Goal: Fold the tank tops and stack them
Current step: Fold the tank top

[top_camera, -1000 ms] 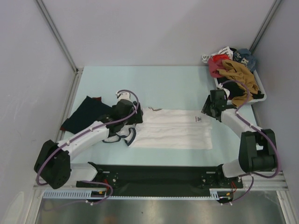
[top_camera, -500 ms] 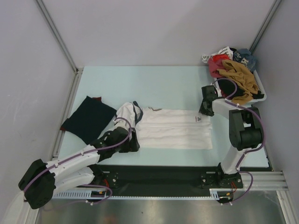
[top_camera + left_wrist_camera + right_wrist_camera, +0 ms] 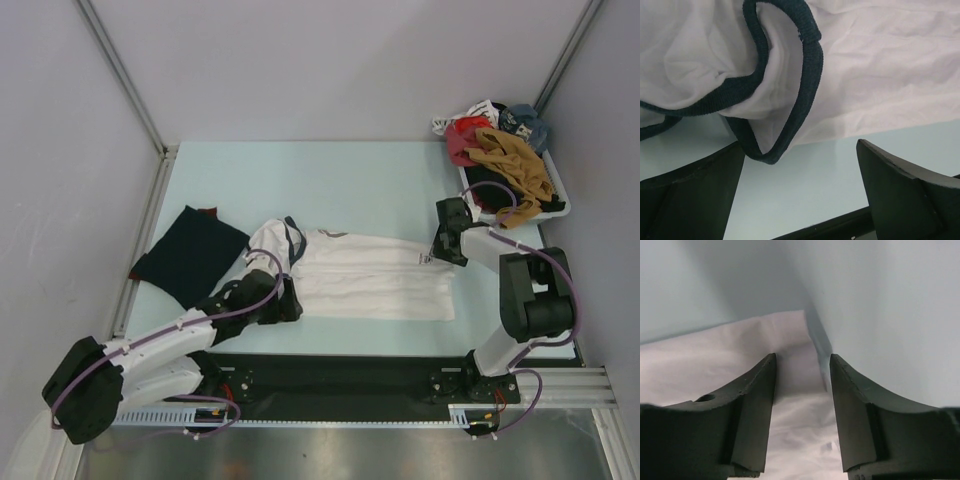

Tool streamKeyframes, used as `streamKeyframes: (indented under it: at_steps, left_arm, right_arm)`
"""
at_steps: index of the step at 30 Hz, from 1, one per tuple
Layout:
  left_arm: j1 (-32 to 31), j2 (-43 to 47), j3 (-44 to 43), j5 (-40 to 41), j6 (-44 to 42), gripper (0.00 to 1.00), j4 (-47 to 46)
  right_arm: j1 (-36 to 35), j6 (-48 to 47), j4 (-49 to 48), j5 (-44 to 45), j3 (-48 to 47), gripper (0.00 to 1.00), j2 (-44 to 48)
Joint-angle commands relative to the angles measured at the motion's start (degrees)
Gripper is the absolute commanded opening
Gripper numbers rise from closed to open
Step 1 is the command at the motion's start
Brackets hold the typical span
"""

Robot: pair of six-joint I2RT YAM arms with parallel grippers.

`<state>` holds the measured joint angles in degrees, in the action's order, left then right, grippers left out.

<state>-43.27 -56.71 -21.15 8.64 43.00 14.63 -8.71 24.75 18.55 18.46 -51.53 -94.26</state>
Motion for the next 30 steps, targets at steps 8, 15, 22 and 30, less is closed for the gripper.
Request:
streamKeyframes:
  at_steps: [8,15,22,30]
  left_arm:
    - [5.6,0.8,0.6,-1.8,-2.0,1.00,1.6]
    - [10.1,0.2,-0.1,-2.5,-3.5,1.00,1.3]
    - [12.4,-6.8,-3.2,-2.2,-4.5,1.00,-3.7]
    - [12.4,-24.0,-13.6,-3.5,-3.6,1.00,-11.9]
  right_arm:
    - [0.0,-3.0,5.5,1.4,-3.9,0.60,5.5]
    - [0.0,-1.3,2.6,-1.4,-3.5,0.49,-0.8]
    - [1.1,2.0,1.1,-1.7,0.4,0.00,-1.7]
    - [10.7,9.5,4.4,0.9,9.6,0.00,12.2]
